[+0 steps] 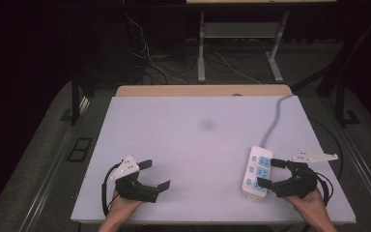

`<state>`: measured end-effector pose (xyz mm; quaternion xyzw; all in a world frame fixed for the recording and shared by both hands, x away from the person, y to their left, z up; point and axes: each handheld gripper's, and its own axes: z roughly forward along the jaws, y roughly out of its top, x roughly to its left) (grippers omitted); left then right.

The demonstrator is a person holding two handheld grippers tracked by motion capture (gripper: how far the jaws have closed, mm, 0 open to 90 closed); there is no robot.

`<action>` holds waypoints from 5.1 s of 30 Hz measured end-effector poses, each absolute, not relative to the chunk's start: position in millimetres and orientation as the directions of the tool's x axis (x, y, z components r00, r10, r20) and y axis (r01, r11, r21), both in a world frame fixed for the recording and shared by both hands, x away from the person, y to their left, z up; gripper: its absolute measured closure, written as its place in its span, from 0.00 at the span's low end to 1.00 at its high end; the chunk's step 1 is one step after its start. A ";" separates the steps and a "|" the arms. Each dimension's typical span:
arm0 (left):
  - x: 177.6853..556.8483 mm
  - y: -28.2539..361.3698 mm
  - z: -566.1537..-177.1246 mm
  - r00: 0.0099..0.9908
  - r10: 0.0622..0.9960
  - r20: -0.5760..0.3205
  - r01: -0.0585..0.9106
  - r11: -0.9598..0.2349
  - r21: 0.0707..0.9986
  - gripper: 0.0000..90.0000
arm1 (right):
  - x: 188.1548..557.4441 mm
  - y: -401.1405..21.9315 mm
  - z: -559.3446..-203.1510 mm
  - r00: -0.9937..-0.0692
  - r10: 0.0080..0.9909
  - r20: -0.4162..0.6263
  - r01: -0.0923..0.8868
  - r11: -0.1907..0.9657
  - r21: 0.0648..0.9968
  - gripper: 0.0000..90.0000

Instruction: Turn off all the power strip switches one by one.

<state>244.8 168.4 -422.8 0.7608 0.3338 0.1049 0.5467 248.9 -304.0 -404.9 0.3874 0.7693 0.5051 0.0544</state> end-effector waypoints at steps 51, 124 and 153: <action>243.3 166.3 -425.5 0.756 0.622 -0.206 0.405 -0.196 0.893 0.00 | 290.5 -274.8 -381.1 -0.793 0.573 0.209 0.576 0.592 0.563 0.00; 242.2 164.8 -427.2 0.755 0.625 -0.199 0.407 -0.208 0.889 0.00 | 289.0 -254.6 -411.0 -0.861 0.473 0.188 0.492 0.679 0.545 1.00; 243.9 167.3 -428.2 0.751 0.628 -0.204 0.414 -0.207 0.886 0.00 | 300.8 -271.5 -385.4 -0.843 0.465 0.270 0.525 0.602 0.601 1.00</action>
